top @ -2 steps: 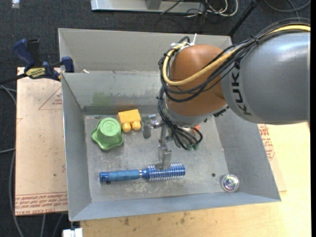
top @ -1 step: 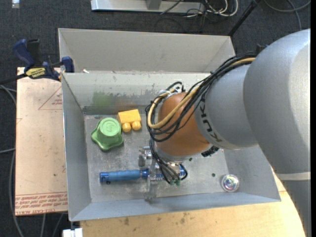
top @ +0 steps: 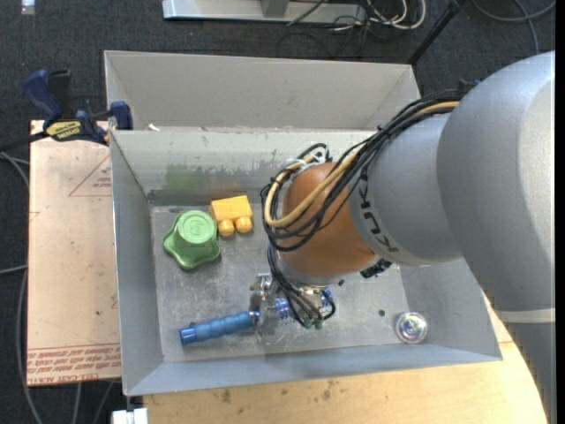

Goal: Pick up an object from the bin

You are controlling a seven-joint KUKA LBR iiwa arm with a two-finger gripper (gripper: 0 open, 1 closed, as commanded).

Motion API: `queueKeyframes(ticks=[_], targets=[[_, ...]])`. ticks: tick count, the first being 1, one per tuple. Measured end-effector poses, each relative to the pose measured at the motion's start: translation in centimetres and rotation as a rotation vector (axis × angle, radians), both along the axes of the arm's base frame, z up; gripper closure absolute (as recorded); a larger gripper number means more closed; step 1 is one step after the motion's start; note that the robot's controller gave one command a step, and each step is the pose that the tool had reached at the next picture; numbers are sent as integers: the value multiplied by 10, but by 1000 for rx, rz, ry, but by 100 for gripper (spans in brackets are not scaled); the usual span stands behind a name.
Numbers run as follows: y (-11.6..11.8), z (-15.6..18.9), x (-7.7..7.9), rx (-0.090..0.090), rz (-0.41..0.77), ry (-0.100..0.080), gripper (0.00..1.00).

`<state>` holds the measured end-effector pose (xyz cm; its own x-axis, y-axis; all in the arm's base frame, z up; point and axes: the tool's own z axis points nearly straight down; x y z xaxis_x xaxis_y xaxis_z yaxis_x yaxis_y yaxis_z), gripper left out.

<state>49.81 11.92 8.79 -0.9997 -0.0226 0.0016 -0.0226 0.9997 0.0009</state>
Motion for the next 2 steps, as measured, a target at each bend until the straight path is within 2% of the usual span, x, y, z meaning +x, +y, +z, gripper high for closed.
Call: queueKeyframes(ticks=[1,2], targets=[[-3,112,-11,2,-7,-8,100],[10,244,5,2,25,-12,100]])
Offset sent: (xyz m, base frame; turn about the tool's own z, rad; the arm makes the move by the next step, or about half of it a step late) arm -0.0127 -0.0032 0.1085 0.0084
